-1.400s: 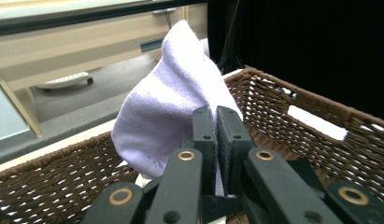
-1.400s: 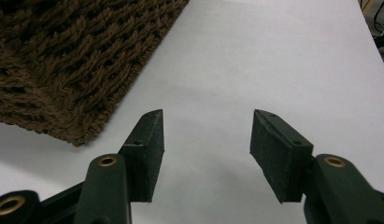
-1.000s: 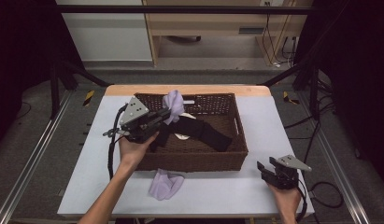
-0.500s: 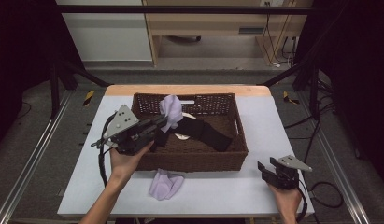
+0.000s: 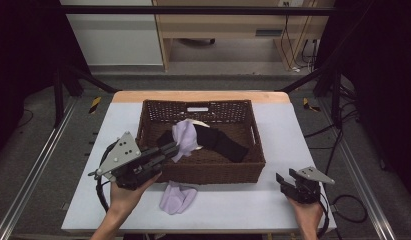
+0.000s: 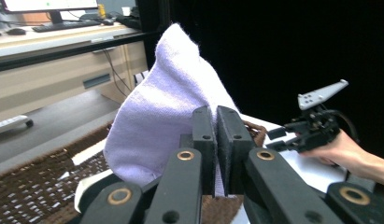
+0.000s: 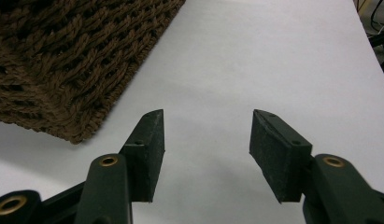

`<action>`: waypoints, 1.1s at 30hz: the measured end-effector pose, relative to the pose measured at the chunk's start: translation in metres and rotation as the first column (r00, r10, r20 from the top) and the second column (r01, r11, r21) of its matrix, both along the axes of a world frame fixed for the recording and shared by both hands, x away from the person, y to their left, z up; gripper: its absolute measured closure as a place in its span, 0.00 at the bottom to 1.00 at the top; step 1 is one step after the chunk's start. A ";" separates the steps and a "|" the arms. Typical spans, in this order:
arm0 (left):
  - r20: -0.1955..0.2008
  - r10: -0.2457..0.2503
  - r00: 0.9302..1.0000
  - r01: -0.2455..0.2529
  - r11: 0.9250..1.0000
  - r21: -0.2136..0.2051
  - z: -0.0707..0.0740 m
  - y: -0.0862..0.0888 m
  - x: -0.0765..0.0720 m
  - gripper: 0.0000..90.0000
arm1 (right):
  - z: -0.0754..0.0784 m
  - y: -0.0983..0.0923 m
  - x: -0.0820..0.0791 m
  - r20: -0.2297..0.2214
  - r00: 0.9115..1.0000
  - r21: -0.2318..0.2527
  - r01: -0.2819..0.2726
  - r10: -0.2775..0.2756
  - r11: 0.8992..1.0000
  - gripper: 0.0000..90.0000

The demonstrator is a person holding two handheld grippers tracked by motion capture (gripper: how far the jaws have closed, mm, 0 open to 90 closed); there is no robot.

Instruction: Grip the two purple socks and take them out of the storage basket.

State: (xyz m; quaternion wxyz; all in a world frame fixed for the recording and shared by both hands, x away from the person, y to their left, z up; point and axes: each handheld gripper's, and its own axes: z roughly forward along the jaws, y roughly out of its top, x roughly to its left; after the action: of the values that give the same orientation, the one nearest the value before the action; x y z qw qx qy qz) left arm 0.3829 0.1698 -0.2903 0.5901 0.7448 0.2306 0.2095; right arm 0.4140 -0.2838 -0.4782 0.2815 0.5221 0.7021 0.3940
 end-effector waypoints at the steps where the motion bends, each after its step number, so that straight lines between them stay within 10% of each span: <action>1: -0.003 -0.002 1.000 0.002 1.000 0.003 -0.001 0.000 -0.002 0.95 | 0.000 0.000 0.000 0.000 1.000 0.000 0.000 0.000 1.000 0.50; 18: -0.099 -0.050 0.994 0.058 0.995 0.085 -0.041 -0.002 -0.032 0.95 | 0.001 0.000 -0.002 -0.004 1.000 0.009 0.004 -0.003 1.000 0.51; 33: -0.266 -0.082 0.960 0.132 0.976 0.176 -0.105 -0.027 -0.025 0.95 | 0.000 0.000 -0.002 -0.001 1.000 -0.001 -0.001 0.001 1.000 0.51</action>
State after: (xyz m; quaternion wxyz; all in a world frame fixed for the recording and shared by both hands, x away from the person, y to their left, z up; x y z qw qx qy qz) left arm 0.3579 0.1428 -0.3957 0.4911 0.8304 0.2433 0.1000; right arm 0.4125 -0.2840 -0.4780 0.2813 0.5220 0.7027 0.3933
